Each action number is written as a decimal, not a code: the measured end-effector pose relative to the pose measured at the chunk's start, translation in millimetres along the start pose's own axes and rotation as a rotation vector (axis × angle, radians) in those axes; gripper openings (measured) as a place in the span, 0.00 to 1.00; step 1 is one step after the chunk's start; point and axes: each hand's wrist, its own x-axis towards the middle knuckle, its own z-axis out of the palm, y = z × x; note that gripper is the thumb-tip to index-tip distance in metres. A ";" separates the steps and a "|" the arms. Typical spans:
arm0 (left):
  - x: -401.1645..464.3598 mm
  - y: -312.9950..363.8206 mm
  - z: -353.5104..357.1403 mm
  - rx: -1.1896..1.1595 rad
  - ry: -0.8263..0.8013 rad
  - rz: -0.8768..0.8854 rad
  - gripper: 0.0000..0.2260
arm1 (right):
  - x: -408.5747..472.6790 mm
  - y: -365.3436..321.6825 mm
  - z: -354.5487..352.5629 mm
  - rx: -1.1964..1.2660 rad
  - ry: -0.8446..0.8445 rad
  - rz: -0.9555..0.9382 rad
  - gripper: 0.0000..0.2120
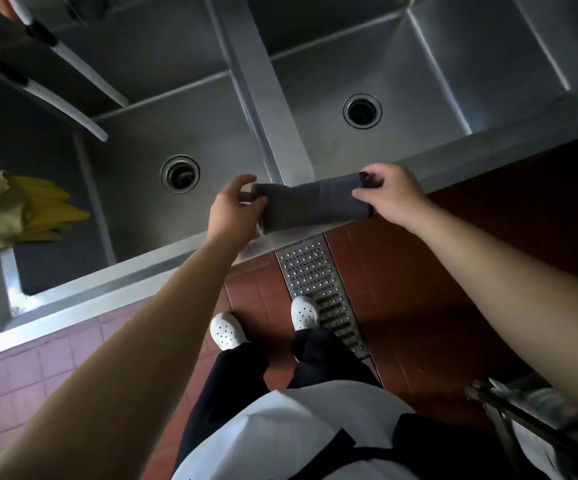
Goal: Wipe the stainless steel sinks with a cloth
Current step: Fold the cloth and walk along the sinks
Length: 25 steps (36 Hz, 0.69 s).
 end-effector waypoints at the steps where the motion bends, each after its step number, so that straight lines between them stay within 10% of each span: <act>1: 2.8 -0.7 2.9 0.086 -0.027 -0.031 0.20 | 0.6 -2.0 3.5 -0.098 0.007 0.012 0.16; 7: -22.5 -5.0 9.2 0.384 0.041 0.273 0.19 | -29.1 -9.9 17.5 -0.334 0.227 -0.170 0.23; 13: -35.4 -24.9 11.2 0.787 -0.192 0.492 0.30 | -52.7 2.8 36.6 -0.761 -0.017 -0.258 0.33; 25: -2.3 14.2 -26.5 0.570 -0.251 0.678 0.10 | -83.7 -30.0 26.9 -0.642 0.260 -0.084 0.14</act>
